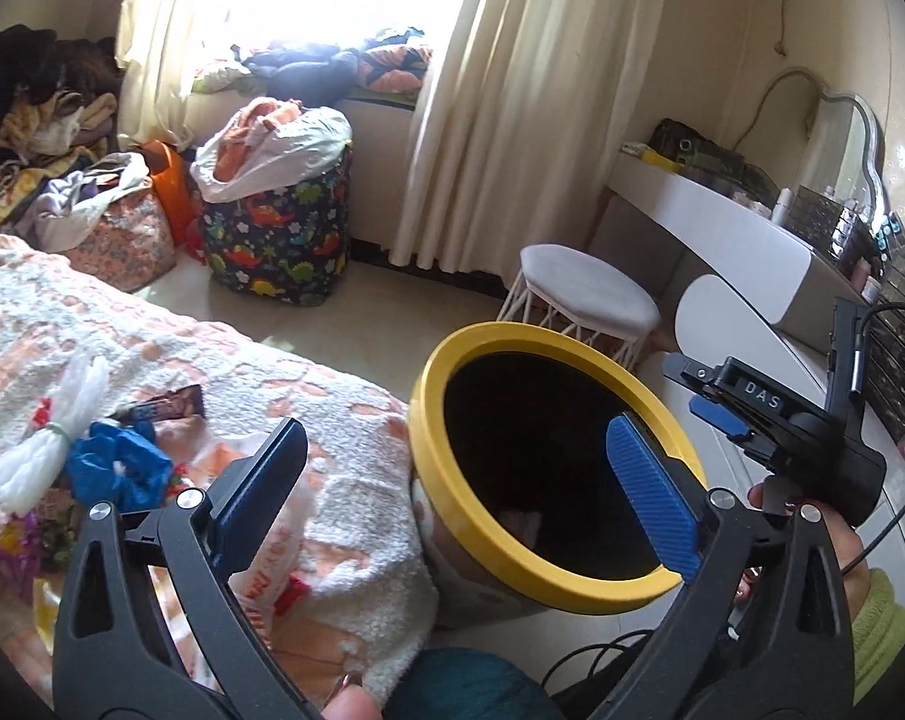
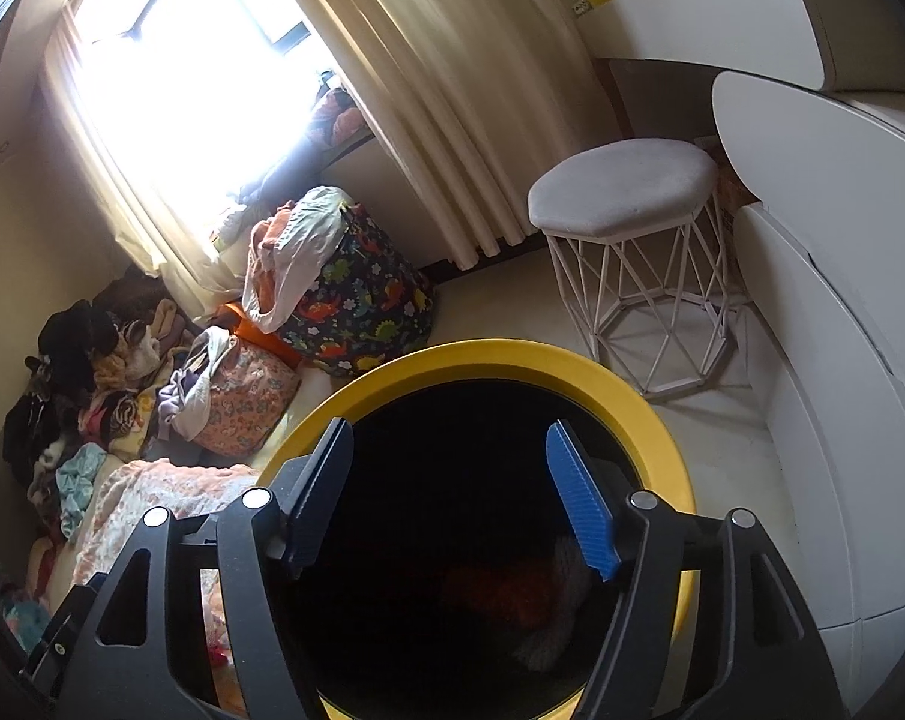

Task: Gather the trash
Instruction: 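Move both open tools back over the trash on the quilt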

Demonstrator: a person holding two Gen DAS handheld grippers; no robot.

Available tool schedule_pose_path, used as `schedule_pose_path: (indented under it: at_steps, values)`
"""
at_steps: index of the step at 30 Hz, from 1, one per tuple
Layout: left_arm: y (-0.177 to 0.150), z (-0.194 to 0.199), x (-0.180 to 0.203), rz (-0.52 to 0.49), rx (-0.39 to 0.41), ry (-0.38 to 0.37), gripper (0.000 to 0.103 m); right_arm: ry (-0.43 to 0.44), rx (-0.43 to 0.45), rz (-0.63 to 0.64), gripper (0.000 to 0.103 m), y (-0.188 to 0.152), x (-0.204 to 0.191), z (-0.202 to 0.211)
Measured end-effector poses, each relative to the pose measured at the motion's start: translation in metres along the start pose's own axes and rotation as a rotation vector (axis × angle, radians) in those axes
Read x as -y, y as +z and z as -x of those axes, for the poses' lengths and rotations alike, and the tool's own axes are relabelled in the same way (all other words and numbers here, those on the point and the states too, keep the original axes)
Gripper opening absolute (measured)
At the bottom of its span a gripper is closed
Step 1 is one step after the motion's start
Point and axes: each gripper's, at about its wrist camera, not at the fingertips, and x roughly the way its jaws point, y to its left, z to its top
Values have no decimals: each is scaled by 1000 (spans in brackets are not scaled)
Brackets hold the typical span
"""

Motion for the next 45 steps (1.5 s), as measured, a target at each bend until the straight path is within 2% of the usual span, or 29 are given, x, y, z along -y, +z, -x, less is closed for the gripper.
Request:
schedule_pose_path:
  at_steps: [12,31,45]
  values:
    - [4,29,-29,46,63,66,92,69,26,98,79,-5,-41,13]
    - [3,59,-65,118,118,145,92,202,-19,223,84,-25,-106,25]
    - [2,81,-99,183,149,208,92,278,-81,314,86,-56,-147,33]
